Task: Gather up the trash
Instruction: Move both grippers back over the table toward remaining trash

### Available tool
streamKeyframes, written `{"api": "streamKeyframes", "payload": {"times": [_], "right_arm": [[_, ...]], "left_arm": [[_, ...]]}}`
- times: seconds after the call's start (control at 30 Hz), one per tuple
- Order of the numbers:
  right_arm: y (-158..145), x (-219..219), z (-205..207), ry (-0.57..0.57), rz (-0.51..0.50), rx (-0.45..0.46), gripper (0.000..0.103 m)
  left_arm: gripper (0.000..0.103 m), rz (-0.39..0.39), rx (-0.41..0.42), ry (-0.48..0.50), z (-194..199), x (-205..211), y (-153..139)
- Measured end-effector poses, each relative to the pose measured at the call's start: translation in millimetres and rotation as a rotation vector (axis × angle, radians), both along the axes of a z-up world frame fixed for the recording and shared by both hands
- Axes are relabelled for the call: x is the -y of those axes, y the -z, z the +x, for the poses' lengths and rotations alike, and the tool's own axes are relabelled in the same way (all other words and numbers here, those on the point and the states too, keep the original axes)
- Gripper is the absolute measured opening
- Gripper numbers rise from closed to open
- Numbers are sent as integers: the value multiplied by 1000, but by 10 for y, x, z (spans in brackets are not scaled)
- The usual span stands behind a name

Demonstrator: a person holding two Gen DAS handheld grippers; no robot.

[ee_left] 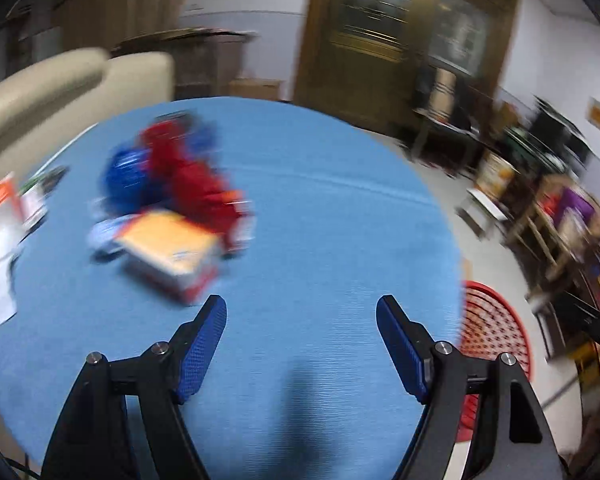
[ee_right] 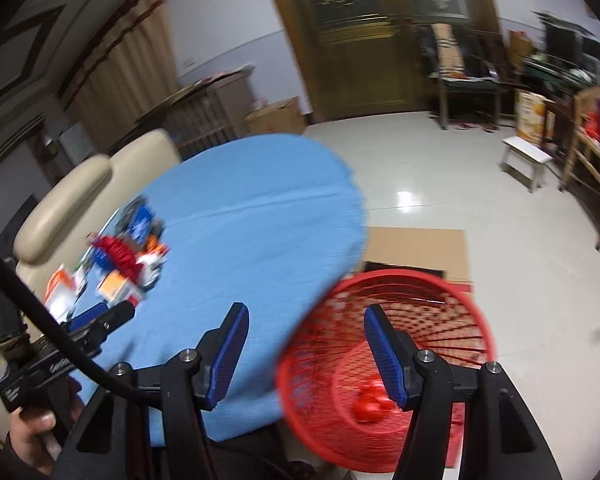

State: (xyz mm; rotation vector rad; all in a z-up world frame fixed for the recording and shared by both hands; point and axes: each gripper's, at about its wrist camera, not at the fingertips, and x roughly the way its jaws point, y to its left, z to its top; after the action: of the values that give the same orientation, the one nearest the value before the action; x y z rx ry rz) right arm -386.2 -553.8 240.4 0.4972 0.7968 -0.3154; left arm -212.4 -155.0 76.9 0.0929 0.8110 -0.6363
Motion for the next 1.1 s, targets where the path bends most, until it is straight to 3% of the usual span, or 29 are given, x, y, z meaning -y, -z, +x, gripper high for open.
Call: {"api": "streamKeyframes", "payload": {"times": [0.13, 0.27, 0.53, 0.67, 0.73, 0.8, 0.93, 1.03, 1.1], "right_arm": [[-15, -326, 224, -87, -9, -1, 64], [14, -630, 442, -165, -6, -11, 64], [109, -981, 675, -258, 3, -35, 64], [116, -944, 635, -249, 9, -41, 64], [118, -886, 610, -234, 16, -39, 64], [125, -839, 582, -223, 25, -38, 64], [196, -807, 590, -221, 55, -42, 64], [254, -837, 627, -236, 73, -43, 64], [276, -869, 656, -250, 81, -42, 64]], "left_arm": [[78, -14, -30, -128, 293, -429, 129], [78, -43, -63, -190, 470, -593, 187], [78, -47, -139, -229, 775, -310, 333], [78, 51, -123, -209, 801, -183, 466], [78, 97, -130, -283, 828, -367, 564], [78, 89, -144, -380, 853, -675, 600], [78, 68, -96, -557, 750, -1304, 519], [78, 47, -71, -579, 680, -1446, 416], [78, 35, -63, -526, 671, -1353, 365]]}}
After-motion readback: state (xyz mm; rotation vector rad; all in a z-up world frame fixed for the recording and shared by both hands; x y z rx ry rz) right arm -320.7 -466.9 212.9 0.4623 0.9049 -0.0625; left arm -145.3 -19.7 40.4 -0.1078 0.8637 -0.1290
